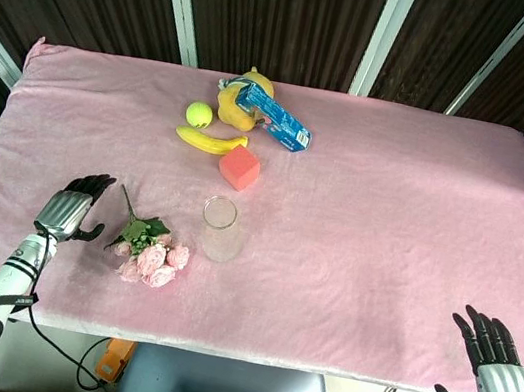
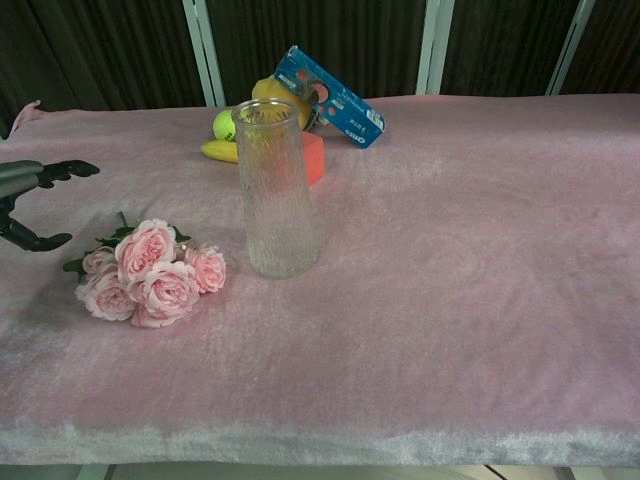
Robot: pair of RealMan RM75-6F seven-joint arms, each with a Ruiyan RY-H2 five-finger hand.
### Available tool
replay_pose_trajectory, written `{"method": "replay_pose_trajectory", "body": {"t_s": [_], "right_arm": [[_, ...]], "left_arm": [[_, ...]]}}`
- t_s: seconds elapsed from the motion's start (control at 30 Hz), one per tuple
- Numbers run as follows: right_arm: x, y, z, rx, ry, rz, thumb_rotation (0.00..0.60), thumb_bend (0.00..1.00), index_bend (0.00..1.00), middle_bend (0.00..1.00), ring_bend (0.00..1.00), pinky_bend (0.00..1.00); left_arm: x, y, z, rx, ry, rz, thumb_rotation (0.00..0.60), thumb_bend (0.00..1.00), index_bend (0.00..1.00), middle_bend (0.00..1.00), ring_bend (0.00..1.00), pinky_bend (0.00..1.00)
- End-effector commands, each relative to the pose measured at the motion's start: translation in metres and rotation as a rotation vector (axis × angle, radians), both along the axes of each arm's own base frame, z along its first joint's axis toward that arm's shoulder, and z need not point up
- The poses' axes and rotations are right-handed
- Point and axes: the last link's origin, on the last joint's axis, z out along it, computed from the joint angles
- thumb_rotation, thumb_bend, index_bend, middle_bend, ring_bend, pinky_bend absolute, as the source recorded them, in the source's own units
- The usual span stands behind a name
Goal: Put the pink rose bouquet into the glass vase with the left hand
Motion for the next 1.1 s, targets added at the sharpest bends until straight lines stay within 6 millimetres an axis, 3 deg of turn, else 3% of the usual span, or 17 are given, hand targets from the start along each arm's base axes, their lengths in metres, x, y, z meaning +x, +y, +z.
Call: {"method": "replay_pose_trajectory", "body": {"t_s": [0.03, 0.17, 0.4, 0.8, 1.1], "right_arm": [[0.0, 0.0, 0.0, 0.001, 0.001, -0.001, 0.6, 0.22, 0.0, 0.0, 0.0, 0.0], [-0.001, 0.001, 0.0, 0.002, 0.007, -0.008, 0.6, 0.22, 0.0, 0.0, 0.0, 0.0], [0.0, 0.001, -0.001, 0.002, 0.001, -0.003, 0.6, 0.22, 0.0, 0.0, 0.0, 0.0], [0.003, -0.001, -0.004, 0.018, 0.003, 0.014, 0.6, 0.21, 0.0, 0.0, 0.0, 0.0], [0.003, 0.001, -0.003, 0.015, 0.001, 0.014, 0.6, 0.21, 0.0, 0.0, 0.0, 0.0]], "left_arm": [[-0.001, 0.0, 0.0, -0.003, 0.002, 0.004, 0.6, 0.39, 0.0, 0.0, 0.0, 0.08], [-0.004, 0.001, -0.002, -0.018, 0.007, 0.014, 0.6, 0.39, 0.0, 0.0, 0.0, 0.04], [0.009, -0.008, -0.002, -0.058, 0.007, -0.075, 0.6, 0.41, 0.0, 0.0, 0.0, 0.02], [0.071, -0.044, -0.009, -0.205, 0.051, -0.283, 0.6, 0.37, 0.0, 0.0, 0.0, 0.0], [0.086, -0.049, -0.025, -0.317, 0.04, -0.254, 0.6, 0.37, 0.0, 0.0, 0.0, 0.0]]}}
